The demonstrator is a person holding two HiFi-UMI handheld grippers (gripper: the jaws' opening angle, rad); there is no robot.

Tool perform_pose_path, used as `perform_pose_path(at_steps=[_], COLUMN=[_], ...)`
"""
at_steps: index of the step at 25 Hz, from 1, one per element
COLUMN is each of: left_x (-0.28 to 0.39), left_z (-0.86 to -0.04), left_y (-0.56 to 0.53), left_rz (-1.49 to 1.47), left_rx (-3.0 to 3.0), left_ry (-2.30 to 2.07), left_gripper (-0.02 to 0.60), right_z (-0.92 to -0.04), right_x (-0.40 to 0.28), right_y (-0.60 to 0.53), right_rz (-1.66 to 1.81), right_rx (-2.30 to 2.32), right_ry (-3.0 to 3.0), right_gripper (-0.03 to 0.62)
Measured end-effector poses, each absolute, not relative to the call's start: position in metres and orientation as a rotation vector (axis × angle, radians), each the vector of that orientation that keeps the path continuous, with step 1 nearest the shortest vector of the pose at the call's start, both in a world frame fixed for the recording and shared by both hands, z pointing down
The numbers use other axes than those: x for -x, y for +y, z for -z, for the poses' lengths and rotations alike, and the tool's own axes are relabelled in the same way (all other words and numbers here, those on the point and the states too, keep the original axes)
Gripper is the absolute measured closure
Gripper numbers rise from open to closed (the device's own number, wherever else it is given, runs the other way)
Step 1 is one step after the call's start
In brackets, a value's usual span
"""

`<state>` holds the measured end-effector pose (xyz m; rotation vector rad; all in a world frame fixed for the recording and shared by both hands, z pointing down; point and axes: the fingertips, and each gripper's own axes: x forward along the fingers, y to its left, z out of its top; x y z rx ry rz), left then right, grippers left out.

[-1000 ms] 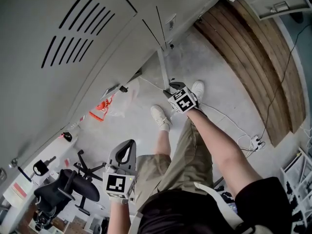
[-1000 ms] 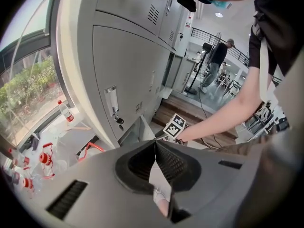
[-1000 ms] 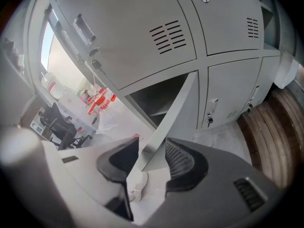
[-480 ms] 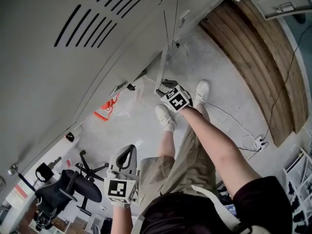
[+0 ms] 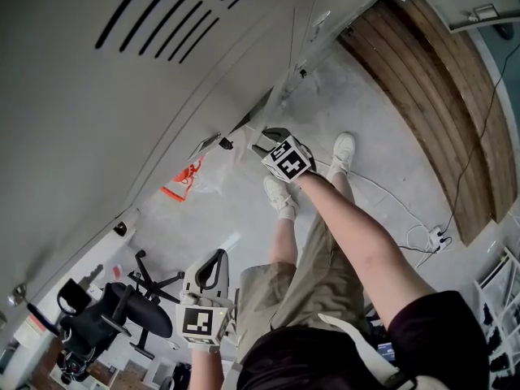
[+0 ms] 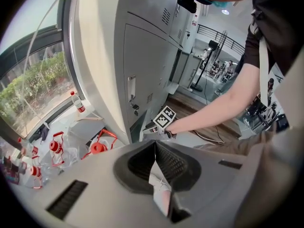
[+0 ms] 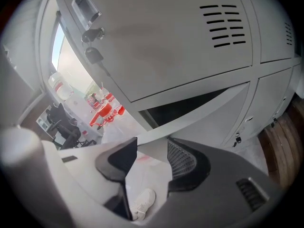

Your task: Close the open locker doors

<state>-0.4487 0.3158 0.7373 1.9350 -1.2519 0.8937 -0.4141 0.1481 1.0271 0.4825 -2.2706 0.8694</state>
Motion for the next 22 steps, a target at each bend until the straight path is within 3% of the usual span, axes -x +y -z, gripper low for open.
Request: perform_pose_path(at_steps=[22], left_x=[0.448], left_z=[-0.744], left_y=[0.317], left_rz=[-0.936], left_rx=[-1.892], left_ry=[-1.251], left_gripper=[0.574], right_z=[-1.030], right_x=[0.451], right_y=[0.122], right_rz=[-0.708], right_rx=[-0.326], right_ry=[-2.319], right_gripper=[0.313])
